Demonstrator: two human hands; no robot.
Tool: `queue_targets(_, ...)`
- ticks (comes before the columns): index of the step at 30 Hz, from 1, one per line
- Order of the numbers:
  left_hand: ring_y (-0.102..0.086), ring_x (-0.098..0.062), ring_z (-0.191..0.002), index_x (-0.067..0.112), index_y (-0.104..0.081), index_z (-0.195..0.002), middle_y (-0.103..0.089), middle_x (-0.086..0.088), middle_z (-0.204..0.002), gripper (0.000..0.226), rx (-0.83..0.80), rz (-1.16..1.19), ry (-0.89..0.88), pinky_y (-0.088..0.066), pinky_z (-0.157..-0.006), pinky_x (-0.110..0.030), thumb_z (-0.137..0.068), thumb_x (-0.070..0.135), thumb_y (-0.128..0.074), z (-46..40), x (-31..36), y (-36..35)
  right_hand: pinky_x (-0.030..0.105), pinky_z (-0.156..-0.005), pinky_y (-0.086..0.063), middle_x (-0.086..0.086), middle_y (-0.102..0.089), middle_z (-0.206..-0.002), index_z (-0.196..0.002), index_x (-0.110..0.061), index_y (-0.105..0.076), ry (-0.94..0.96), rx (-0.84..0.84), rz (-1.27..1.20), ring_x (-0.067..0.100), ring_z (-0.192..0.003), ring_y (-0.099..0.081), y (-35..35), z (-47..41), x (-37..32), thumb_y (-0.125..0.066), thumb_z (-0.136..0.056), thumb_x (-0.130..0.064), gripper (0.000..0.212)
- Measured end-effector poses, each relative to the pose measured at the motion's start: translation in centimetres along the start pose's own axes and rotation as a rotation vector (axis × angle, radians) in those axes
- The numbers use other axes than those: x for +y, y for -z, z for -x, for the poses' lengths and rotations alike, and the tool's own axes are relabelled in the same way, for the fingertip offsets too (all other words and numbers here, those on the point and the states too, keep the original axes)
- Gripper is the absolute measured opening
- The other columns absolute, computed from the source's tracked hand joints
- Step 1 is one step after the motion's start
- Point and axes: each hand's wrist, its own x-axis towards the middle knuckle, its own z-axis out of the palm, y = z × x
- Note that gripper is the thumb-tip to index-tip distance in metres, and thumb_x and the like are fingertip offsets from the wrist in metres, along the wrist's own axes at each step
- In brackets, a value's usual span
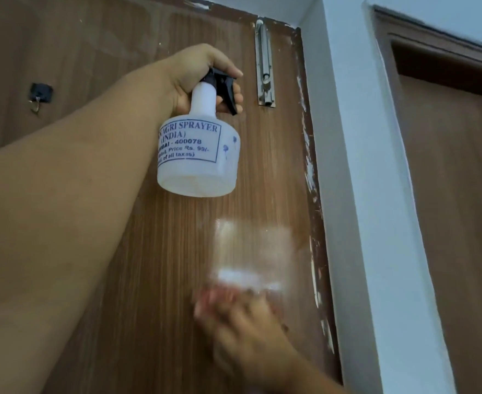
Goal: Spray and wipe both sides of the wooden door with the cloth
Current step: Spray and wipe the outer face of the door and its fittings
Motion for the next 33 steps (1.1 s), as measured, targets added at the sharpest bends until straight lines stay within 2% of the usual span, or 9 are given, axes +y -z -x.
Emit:
queue_targets(3, -0.067, -0.021, -0.067, 0.009, -0.055, -0.08, -0.061, -0.005, -0.07, 0.012, 0.04, -0.034, 0.011, -0.047, -0.042, -0.019, -0.092, 0.01, -0.056, -0.1, 1.4, -1.2, 0.04, -0.09, -0.053, -0.004, -0.051, -0.131, -0.141, -0.031, -0.046, 0.16, -0.036, 0.023, 0.015, -0.112, -0.051, 0.9, 4.7, 1.5, -0.049, -0.098, -0.044, 0.045)
queue_targets(6, -0.067, -0.023, -0.066, 0.008, -0.056, -0.078, -0.061, -0.006, -0.069, 0.014, 0.043, -0.058, 0.044, -0.048, -0.043, -0.02, -0.092, 0.009, -0.057, -0.3, 2.4, -2.5, 0.044, -0.092, -0.051, 0.005, -0.052, -0.136, -0.14, -0.026, -0.052, -0.112, 0.013, -0.034, 0.025, -0.115, -0.055, 0.9, 3.2, 5.7, -0.059, -0.087, -0.033, 0.054)
queue_targets(9, -0.062, -0.022, -0.061, 0.006, -0.057, -0.075, -0.059, -0.007, -0.065, 0.016, 0.07, -0.013, 0.033, -0.059, -0.06, -0.03, -0.09, 0.004, -0.056, -0.8, 2.6, -3.8, 0.048, -0.094, -0.046, 0.006, -0.053, -0.135, -0.138, -0.024, -0.056, -0.436, 0.113, -0.069, 0.03, -0.115, -0.049, 0.9, -1.1, 10.0, -0.057, -0.09, -0.032, 0.049)
queue_targets(17, -0.063, -0.023, -0.063, 0.004, -0.059, -0.077, -0.06, -0.01, -0.068, 0.013, 0.099, -0.135, 0.115, -0.059, -0.059, -0.031, -0.09, 0.002, -0.057, -2.6, 1.5, -4.6, 0.039, -0.089, -0.039, 0.013, -0.054, -0.125, -0.134, -0.02, -0.056, -0.795, 0.228, -0.078, 0.033, -0.11, -0.039, 2.6, -14.7, 22.6, -0.046, -0.102, -0.03, 0.035)
queue_targets(21, -0.06, -0.023, -0.062, 0.004, -0.057, -0.074, -0.058, -0.01, -0.068, 0.017, 0.115, -0.102, 0.087, -0.06, -0.063, -0.033, -0.091, 0.002, -0.055, -3.9, 1.3, -3.4, 0.044, -0.09, -0.045, 0.01, -0.055, -0.121, -0.138, -0.024, -0.054, -0.672, 0.287, -0.074, 0.034, -0.111, -0.041, 4.1, -21.3, 24.9, -0.051, -0.101, -0.029, 0.038)
queue_targets(24, -0.061, -0.022, -0.061, 0.004, -0.058, -0.075, -0.058, -0.01, -0.067, 0.014, 0.094, -0.095, 0.079, -0.06, -0.066, -0.035, -0.089, 0.003, -0.056, -4.9, 1.3, -2.5, 0.049, -0.096, -0.045, 0.007, -0.049, -0.128, -0.143, -0.028, -0.047, -0.696, 0.147, -0.019, 0.036, -0.125, -0.035, 4.4, -25.1, 25.2, -0.053, -0.099, -0.038, 0.045)
queue_targets(28, -0.063, -0.025, -0.067, 0.004, -0.058, -0.077, -0.06, -0.009, -0.068, 0.013, 0.072, -0.071, 0.075, -0.054, -0.051, -0.025, -0.09, 0.006, -0.055, -6.0, 0.9, -1.0, 0.051, -0.092, -0.046, 0.005, -0.053, -0.122, -0.122, -0.021, -0.062, -0.742, 0.16, 0.006, 0.033, -0.12, -0.038, 4.0, -26.4, 26.2, -0.051, -0.1, -0.038, 0.029)
queue_targets(31, -0.064, -0.026, -0.068, 0.004, -0.06, -0.072, -0.062, -0.009, -0.066, 0.018, 0.019, -0.043, 0.039, -0.052, -0.093, -0.03, -0.089, 0.006, -0.055, -7.0, 0.4, -0.3, 0.047, -0.087, -0.046, 0.004, -0.056, -0.117, -0.116, -0.02, -0.062, -0.734, 0.194, -0.011, 0.032, -0.113, -0.04, 3.5, -26.2, 27.0, -0.05, -0.101, -0.037, 0.026)
queue_targets(33, -0.065, -0.026, -0.065, 0.005, -0.06, -0.071, -0.061, -0.01, -0.068, 0.019, -0.01, -0.022, 0.032, -0.051, -0.095, -0.031, -0.089, 0.006, -0.056, -7.4, 0.0, 0.1, 0.046, -0.088, -0.044, 0.002, -0.056, -0.116, -0.116, -0.02, -0.062, -0.703, 0.238, -0.019, 0.031, -0.113, -0.039, 3.0, -25.9, 27.2, -0.05, -0.101, -0.035, 0.024)
